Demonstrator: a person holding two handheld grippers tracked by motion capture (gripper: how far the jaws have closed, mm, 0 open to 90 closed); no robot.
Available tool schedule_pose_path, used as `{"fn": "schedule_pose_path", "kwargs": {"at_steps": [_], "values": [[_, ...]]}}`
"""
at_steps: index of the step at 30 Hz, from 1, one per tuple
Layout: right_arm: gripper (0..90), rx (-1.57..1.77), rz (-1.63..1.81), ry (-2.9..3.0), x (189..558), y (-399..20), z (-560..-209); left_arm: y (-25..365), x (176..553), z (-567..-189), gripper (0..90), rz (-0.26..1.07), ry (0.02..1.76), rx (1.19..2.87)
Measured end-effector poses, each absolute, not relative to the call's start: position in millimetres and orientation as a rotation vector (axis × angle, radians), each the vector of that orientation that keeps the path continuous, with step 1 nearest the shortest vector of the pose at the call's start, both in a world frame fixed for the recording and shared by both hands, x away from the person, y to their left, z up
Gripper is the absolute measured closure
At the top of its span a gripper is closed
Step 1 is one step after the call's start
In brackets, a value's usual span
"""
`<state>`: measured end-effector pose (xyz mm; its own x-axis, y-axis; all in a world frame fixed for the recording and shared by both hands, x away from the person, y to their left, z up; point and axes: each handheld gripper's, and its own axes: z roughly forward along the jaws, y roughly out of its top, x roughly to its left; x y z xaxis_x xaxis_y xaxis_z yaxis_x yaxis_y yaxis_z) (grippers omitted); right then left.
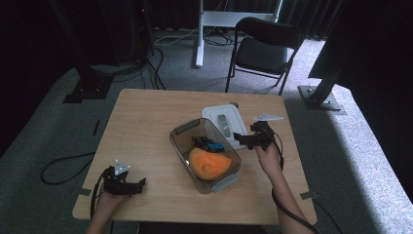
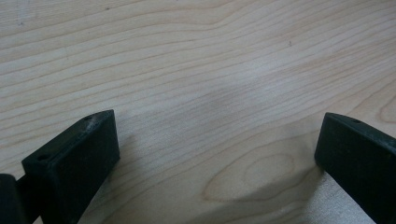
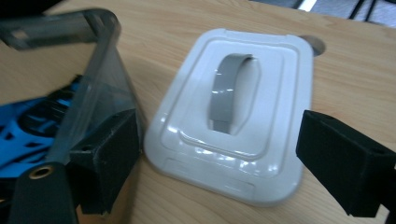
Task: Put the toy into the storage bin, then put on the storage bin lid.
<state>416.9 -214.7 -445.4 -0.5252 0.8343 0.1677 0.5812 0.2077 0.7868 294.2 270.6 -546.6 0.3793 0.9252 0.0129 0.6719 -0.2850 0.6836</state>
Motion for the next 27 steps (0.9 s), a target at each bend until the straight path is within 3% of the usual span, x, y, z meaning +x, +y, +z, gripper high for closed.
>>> {"fn": "schedule_pose_path", "kwargs": {"at_steps": [27], "values": [[11.7, 1.392, 1.102, 2.257, 446.0, -199.8, -472.3, 270.9, 293.8, -546.5, 0.3, 0.556, 1.369, 2.054]]}}
